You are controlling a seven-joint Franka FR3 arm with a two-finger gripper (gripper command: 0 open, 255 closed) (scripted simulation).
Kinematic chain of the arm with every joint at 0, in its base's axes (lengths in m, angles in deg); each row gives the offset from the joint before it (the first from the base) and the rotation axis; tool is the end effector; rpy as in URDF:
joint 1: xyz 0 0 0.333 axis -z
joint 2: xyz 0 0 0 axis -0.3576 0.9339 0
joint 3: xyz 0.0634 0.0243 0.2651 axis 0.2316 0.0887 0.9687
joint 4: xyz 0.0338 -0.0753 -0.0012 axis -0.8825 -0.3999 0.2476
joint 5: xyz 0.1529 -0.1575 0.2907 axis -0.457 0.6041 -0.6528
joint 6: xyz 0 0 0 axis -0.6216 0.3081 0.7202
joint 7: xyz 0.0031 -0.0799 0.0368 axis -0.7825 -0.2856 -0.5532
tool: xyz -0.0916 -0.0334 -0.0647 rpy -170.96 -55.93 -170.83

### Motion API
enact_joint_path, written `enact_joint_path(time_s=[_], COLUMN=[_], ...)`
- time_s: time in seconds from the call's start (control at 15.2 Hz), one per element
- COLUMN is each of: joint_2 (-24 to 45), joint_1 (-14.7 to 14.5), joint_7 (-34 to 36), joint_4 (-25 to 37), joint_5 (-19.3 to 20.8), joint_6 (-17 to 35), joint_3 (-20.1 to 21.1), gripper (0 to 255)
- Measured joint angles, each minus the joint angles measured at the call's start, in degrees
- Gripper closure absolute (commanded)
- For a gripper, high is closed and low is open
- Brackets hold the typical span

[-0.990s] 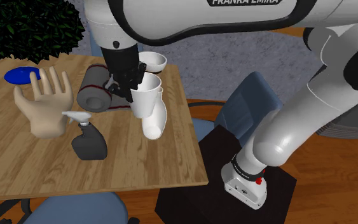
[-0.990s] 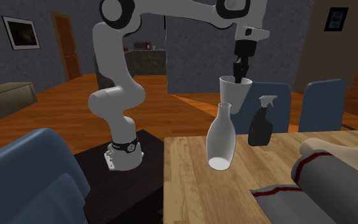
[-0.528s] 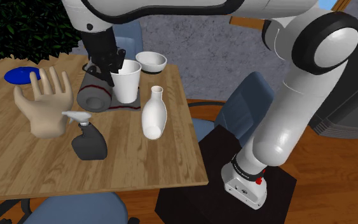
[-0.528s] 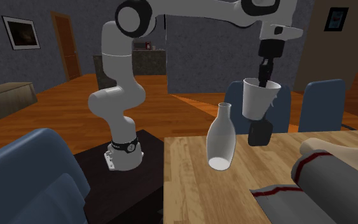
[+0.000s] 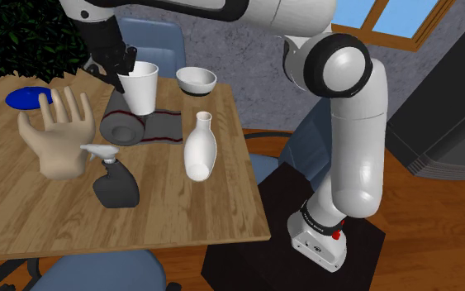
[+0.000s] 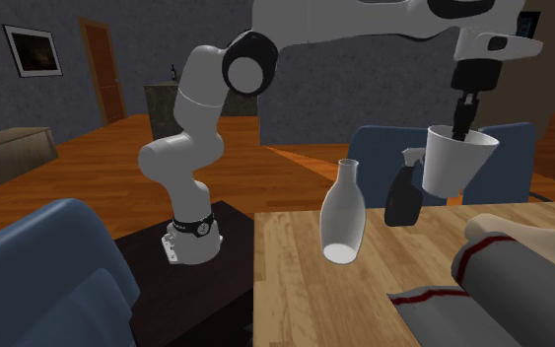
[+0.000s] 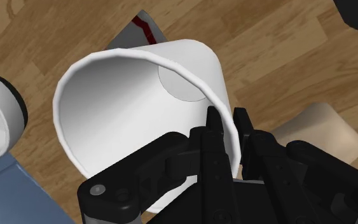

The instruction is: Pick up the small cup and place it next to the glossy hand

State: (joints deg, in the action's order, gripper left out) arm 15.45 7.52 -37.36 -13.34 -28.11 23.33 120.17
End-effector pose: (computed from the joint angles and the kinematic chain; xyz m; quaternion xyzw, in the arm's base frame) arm 0.5232 0.3426 0.5175 0.9900 0.1083 0.0042 0.0904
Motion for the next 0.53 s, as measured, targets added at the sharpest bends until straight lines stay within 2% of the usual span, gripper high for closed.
enact_joint_path(time_s=[0.07,0.2,0.53], joint_2=[1.9,2.9,1.9], joint_1=[-0.7,-0.8,0.8], joint_7=[-0.4,-0.6,0.4], joint_4=[2.3,2.7,-2.9], joint_5=[0.8,1.2,0.7], joint_6=[-0.4,0.1,4.4], joint_3=[-0.4,-0.7,-0.5], gripper=[255,255,255])
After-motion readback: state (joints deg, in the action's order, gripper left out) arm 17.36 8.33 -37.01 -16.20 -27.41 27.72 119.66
